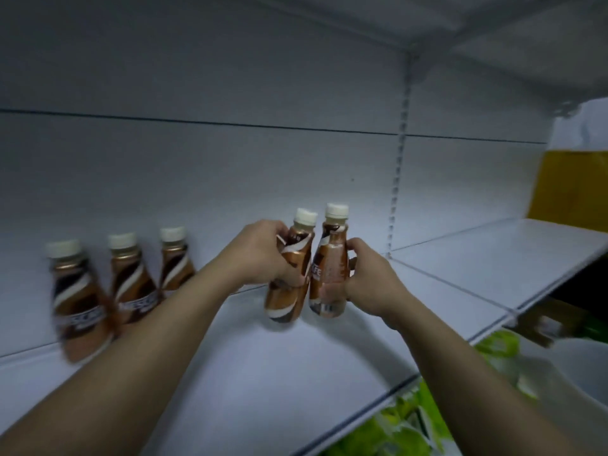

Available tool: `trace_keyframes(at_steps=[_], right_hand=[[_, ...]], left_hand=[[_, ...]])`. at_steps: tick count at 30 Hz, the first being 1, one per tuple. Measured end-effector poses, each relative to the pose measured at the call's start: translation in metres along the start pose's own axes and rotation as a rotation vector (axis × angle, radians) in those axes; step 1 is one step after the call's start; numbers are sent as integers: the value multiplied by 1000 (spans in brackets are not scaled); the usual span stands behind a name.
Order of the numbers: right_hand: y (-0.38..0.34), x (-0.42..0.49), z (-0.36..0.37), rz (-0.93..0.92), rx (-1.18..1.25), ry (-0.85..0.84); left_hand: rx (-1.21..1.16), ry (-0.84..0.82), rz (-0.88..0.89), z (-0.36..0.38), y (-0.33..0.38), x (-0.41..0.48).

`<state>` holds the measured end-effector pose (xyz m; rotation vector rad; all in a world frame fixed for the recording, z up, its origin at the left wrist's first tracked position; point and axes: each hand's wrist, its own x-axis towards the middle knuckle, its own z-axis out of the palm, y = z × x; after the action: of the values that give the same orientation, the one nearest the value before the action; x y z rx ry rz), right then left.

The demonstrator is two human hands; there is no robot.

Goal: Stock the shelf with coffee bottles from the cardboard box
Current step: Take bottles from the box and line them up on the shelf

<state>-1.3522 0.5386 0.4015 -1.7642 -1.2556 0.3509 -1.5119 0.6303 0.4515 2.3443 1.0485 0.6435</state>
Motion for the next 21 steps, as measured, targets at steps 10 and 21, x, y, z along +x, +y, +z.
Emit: trace_keyframes(at_steps=[10,21], right_hand=[[2,28,53,-50,-162,-82],[-17,64,98,-52,-74,-174]], left_hand=[[88,173,-13,-17,-34,22],[638,335,17,-58,-50,49]])
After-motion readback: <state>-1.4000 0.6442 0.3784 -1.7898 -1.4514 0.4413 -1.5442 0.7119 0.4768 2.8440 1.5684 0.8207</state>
